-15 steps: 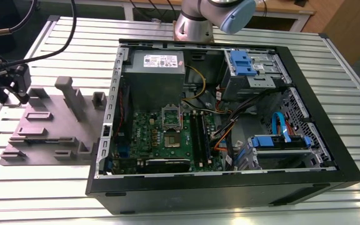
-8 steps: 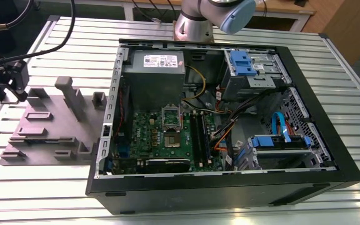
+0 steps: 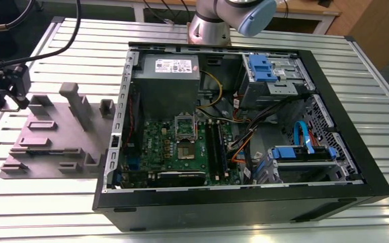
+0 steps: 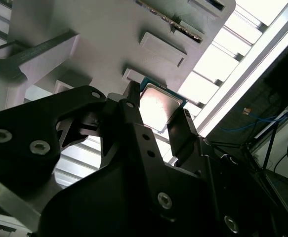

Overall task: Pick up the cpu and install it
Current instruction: 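Pick up the cpu and move it towards the insertion slot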

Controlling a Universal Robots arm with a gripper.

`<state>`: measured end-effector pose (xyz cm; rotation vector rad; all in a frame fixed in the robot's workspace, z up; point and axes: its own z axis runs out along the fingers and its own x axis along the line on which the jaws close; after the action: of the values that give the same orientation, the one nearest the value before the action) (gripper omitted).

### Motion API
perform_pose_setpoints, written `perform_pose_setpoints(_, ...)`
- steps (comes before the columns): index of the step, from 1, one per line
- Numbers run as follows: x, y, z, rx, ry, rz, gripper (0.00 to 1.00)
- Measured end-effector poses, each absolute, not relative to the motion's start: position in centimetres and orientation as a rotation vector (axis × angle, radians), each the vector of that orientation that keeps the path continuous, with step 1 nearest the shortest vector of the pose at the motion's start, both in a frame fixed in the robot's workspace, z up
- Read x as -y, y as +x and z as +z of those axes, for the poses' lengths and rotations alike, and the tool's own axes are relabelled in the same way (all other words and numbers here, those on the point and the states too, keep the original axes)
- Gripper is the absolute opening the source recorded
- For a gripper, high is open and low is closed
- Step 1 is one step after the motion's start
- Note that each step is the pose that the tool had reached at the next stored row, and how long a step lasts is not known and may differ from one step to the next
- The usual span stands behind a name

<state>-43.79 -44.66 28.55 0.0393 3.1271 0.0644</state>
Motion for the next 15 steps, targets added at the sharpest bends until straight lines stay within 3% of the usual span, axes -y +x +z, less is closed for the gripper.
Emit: perform_pose_setpoints(15, 44.66, -43.79, 29.03, -3.127, 0.039, 0.065, 0.47)
